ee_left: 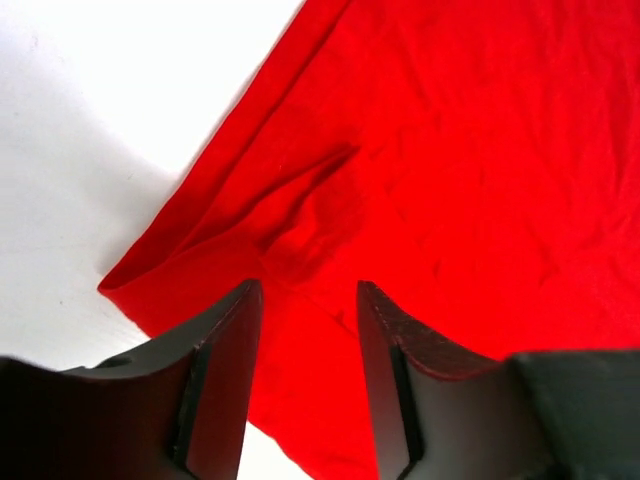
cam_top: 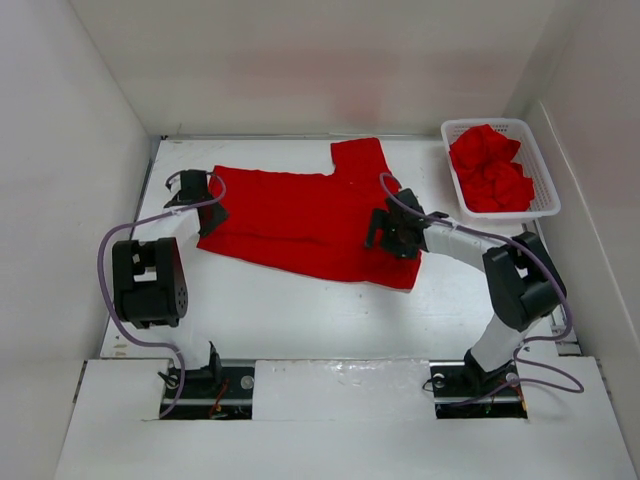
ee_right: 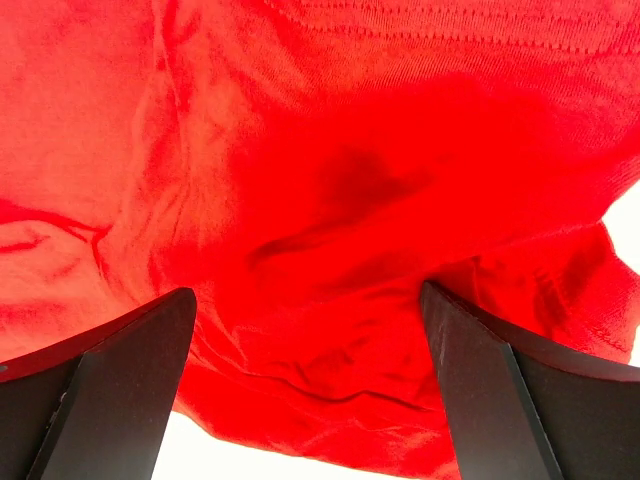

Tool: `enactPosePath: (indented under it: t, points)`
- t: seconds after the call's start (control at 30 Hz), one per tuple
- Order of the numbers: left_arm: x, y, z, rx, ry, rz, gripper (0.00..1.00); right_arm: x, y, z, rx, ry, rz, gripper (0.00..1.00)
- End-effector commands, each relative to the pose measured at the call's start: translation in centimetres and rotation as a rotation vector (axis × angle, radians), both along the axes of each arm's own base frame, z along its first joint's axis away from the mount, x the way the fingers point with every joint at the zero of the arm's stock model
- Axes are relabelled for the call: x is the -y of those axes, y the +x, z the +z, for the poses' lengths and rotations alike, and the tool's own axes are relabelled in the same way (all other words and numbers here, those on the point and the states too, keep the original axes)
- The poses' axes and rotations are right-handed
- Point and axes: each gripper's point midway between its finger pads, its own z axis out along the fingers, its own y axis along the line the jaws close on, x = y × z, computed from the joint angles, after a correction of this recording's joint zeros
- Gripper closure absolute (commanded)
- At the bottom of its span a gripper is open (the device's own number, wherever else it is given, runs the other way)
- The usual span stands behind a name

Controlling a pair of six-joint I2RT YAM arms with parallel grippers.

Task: Fold and stack the t-shirts
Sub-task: Fold the flattened tshirt in 1/3 of the way

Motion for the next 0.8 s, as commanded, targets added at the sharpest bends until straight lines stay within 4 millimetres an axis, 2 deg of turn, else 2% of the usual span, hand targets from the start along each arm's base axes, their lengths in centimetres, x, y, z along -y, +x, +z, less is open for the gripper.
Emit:
enactPosePath:
  t: [0.0,0.1,0.27,0.5,0.63,0.77]
  points:
    - [-0.3,0.4,-0.5,0.0,0.016,-0.002,0.62,0.3,0.3,-1.6,-0.029,-0.004,-0.001,0.0]
    - [-0.3,0.4,-1.3,-0.026,0.014,-0.002,0.68,0.6,0.4,-1.6,-0.029,-0.004,-0.011,0.0]
    - [-0.9,0.3,-1.3,-0.03,0.044,0.019,0.68,1.9,0.5,-1.7,-0.038,-0.008,-0.04,0.0]
    - [-1.1,0.3,-2.3,-0.048,0.051,0.024,0.7,1.8,0.5,-1.3,-0.03,-0.004,-0.04,0.0]
    - [-1.0,0.9,-2.1,-0.033,0.043,0.018,0.79,2.1,0.4,-1.4,-0.034,-0.017,-0.045,0.0]
    - [-0.6,1.4,-1.8,-0.009,0.025,0.005,0.95,2.3,0.3,-1.4,-0.031,-0.024,-0.05,0.0]
